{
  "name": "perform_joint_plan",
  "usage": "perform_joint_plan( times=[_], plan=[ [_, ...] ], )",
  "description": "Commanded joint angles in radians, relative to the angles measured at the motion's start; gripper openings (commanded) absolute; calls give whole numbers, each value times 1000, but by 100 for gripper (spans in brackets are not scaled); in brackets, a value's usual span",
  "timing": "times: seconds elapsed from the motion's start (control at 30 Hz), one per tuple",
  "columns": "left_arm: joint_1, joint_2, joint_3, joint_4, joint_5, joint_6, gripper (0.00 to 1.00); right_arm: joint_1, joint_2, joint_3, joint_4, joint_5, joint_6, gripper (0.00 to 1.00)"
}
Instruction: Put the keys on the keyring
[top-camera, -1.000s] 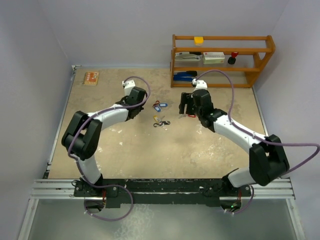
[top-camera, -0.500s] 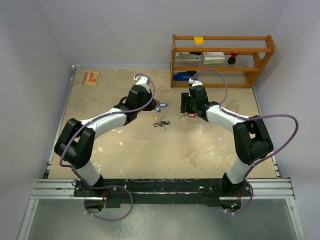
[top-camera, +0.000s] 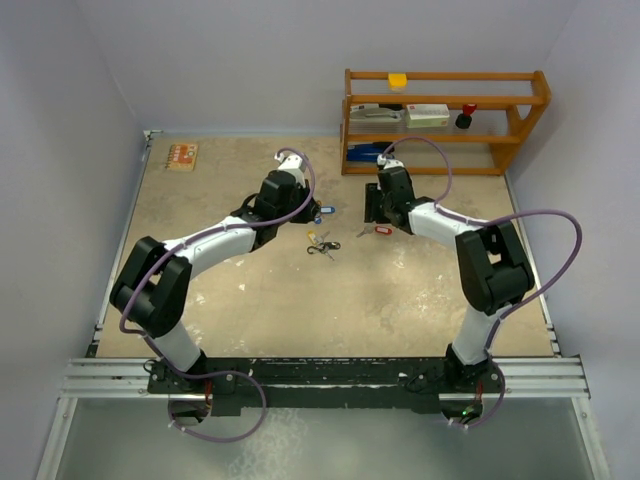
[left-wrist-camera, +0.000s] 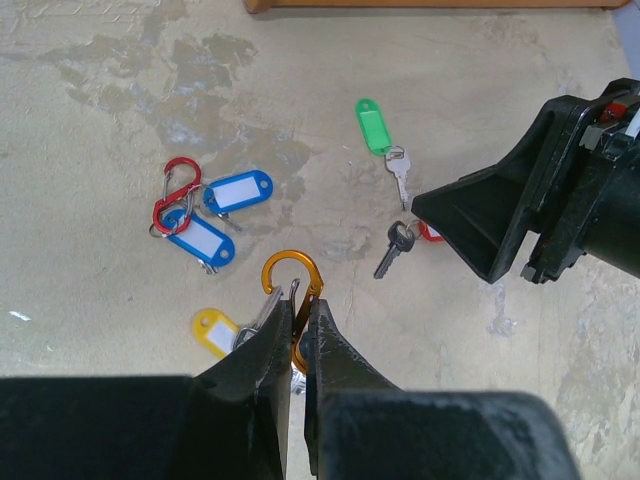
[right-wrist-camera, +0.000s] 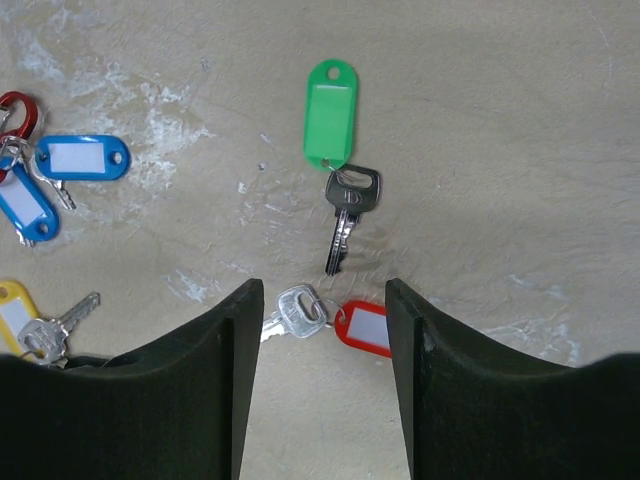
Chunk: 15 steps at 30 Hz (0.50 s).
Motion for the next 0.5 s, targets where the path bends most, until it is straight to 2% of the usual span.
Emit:
perform_joint_plan(
  times=[0.0,0.27,0.47],
  plan=[
    [0,9,51,40,9,19,0,-11,3,30,19,-3,-17,54],
    [-1,14,58,38,2,17,0,-32,92,131,17,-24,-45,45],
    [-1,15,59,28,-6,22,0,-48,152,194,19,-40,-58,44]
  ],
)
